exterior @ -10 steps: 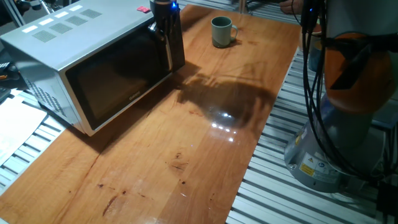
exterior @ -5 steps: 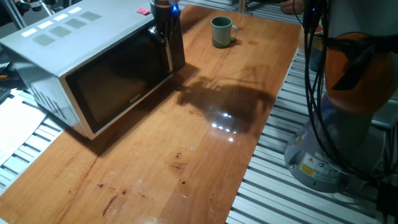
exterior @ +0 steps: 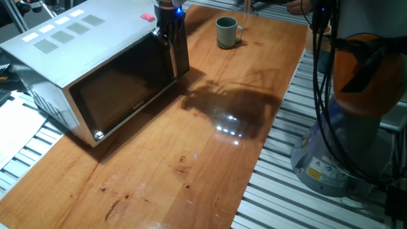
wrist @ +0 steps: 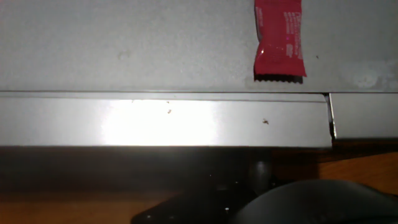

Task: Put the bowl into the microwave

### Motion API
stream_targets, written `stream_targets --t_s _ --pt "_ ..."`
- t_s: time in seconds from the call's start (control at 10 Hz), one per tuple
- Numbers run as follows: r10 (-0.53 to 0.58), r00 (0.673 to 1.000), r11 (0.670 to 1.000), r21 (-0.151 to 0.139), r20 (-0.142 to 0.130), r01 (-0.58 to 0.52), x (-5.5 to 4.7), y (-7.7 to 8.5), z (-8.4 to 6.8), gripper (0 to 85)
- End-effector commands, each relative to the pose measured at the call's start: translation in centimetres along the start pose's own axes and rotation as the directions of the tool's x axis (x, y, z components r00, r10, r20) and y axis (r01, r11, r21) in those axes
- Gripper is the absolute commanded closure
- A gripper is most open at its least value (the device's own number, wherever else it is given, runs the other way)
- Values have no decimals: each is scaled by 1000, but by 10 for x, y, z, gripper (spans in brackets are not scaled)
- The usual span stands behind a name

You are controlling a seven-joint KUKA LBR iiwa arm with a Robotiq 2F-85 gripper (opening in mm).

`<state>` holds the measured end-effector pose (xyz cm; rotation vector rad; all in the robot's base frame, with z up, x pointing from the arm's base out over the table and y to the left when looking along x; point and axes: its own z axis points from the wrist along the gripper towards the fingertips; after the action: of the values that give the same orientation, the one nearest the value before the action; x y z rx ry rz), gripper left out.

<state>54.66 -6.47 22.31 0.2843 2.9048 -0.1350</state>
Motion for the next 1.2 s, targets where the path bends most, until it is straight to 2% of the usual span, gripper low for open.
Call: stream_targets --t_s 0.0,0.3,0.5,0.8,1.1 --pt "3 1000 1000 0 -9 -3 6 3 2 850" --pt "9 1000 1000 0 -13 -9 10 5 3 850" --pt "8 999 1000 -3 -37 -8 13 6 3 850" --pt "14 999 1000 -3 -49 -14 22 11 6 850" --pt "10 997 1000 -10 -81 -11 25 12 6 850"
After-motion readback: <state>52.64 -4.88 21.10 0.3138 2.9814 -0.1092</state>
